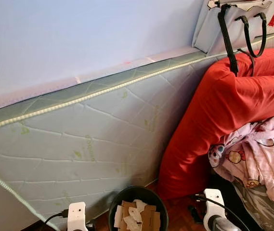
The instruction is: Clean up the room
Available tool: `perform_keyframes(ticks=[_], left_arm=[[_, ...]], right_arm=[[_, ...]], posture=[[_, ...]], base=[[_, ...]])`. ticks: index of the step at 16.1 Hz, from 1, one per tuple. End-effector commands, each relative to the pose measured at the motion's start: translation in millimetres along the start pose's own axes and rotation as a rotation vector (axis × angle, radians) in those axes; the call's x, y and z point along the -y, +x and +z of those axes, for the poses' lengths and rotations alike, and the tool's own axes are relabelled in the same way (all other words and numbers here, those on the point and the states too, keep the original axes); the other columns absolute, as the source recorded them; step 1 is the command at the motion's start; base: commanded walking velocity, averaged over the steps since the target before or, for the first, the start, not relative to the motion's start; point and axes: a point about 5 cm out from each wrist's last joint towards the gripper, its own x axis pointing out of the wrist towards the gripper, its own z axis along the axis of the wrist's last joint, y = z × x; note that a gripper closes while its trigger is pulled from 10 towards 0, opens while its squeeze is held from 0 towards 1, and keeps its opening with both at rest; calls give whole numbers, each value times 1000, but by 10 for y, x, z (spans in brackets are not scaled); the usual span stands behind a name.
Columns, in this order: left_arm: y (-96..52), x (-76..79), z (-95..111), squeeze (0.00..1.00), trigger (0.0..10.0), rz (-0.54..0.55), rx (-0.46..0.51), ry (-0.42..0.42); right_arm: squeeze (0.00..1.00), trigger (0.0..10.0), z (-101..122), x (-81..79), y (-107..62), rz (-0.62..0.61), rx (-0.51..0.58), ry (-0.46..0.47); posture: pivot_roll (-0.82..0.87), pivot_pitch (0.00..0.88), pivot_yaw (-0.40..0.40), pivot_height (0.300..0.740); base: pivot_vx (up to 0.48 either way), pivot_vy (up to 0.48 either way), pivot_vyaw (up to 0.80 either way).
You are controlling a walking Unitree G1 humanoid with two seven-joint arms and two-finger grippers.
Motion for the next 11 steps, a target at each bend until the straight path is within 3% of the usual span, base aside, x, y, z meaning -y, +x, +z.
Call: perform_keyframes(ticks=[1, 11], left_arm=[[-12, -3, -61, 0, 10000, -2, -21, 3], [-20, -8, -89, 0, 10000, 1, -26, 4]], right_arm=[[0, 10000, -22, 26, -7, -9, -6, -2], [0, 10000, -51, 31, -12, -11, -14, -7]], posture=[[3, 0, -45, 719], [3, 0, -41, 719]], base=[[0, 0, 0], [0, 0, 0]])
